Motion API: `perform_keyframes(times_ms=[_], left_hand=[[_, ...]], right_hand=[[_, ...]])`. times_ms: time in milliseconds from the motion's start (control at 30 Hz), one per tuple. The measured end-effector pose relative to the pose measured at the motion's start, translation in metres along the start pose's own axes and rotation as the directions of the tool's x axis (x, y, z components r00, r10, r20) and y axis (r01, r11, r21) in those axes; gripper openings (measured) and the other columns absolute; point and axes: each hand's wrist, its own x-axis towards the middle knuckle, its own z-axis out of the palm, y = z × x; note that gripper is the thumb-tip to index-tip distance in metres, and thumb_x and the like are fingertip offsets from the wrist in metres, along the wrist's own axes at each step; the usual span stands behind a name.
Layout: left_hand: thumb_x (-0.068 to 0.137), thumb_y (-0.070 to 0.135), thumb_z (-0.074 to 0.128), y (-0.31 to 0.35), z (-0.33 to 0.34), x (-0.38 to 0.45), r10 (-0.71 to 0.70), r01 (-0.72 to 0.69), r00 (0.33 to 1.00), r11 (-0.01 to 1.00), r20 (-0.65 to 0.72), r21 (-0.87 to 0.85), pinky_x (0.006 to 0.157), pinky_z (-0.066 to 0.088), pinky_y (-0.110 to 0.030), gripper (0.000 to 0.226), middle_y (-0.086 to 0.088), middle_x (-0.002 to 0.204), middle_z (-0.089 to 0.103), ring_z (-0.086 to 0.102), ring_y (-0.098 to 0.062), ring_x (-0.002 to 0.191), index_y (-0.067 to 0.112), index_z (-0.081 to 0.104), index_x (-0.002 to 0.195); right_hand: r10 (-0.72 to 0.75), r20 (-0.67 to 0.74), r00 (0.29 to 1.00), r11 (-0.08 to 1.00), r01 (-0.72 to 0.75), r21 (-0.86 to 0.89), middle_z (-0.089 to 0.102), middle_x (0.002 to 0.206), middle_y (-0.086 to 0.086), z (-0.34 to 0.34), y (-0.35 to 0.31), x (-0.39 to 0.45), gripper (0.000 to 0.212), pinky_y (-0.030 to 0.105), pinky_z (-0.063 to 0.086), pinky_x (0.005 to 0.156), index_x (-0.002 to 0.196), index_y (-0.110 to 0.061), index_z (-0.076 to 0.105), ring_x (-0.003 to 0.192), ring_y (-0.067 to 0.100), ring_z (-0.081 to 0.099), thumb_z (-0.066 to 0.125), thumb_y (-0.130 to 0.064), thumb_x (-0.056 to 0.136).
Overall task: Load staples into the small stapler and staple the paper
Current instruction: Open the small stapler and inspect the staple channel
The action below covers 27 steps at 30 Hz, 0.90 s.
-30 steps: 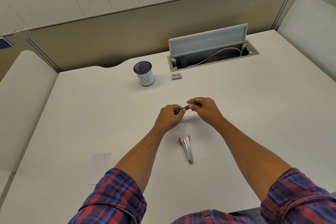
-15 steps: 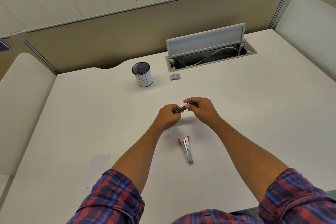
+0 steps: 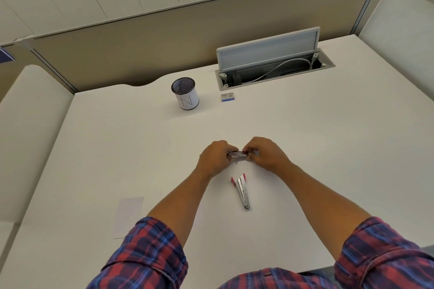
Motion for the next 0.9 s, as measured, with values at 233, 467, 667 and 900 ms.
perform_keyframes(times_ms=[233, 467, 667, 900], left_hand=[[0.091, 0.013, 0.06, -0.005, -0.004, 0.003, -0.007, 0.009, 0.998, 0.999, -0.056, 0.034, 0.085, 0.052, -0.039, 0.036, -0.006, 0.104, 0.071, 0.064, -0.027, 0.101, 0.02, 0.073, 0.123], [0.085, 0.02, 0.063, -0.002, -0.008, 0.004, -0.064, 0.064, 0.993, 0.998, -0.094, -0.004, 0.087, 0.052, -0.041, 0.037, -0.003, 0.106, 0.061, 0.062, -0.025, 0.097, 0.022, 0.066, 0.122], [0.092, 0.011, 0.057, -0.008, -0.008, 0.007, -0.043, 0.051, 0.995, 0.996, -0.092, 0.08, 0.083, 0.051, -0.041, 0.031, -0.005, 0.106, 0.066, 0.063, -0.028, 0.097, 0.019, 0.074, 0.116], [0.093, 0.011, 0.057, -0.017, -0.005, 0.003, -0.062, 0.071, 0.994, 0.993, -0.092, 0.092, 0.086, 0.048, -0.042, 0.031, -0.003, 0.102, 0.069, 0.063, -0.027, 0.097, 0.022, 0.076, 0.114]], right_hand=[[0.015, 0.049, 0.999, 0.987, -0.007, -0.16, 0.07, 0.108, 0.001, -0.007, -0.003, 0.012, 0.022, 0.04, 0.052, 0.085, 0.109, -0.018, 0.077, 0.104, 0.022, 0.062, 0.065, -0.012, 0.092], [0.169, -0.06, 0.984, 0.972, -0.157, 0.175, 0.076, 0.101, 0.001, -0.009, 0.001, 0.021, 0.018, 0.03, 0.05, 0.086, 0.106, -0.013, 0.078, 0.095, 0.018, 0.065, 0.066, -0.006, 0.094], [0.258, -0.052, 0.965, 0.926, -0.232, 0.297, 0.073, 0.087, -0.007, -0.015, 0.011, 0.022, 0.009, 0.014, 0.043, 0.071, 0.093, -0.017, 0.08, 0.083, 0.006, 0.064, 0.073, -0.012, 0.091], [0.085, 0.032, 0.996, 0.995, -0.086, 0.041, 0.069, 0.1, 0.003, -0.017, 0.014, 0.019, 0.018, 0.033, 0.049, 0.084, 0.103, -0.015, 0.079, 0.095, 0.021, 0.062, 0.078, -0.012, 0.085]])
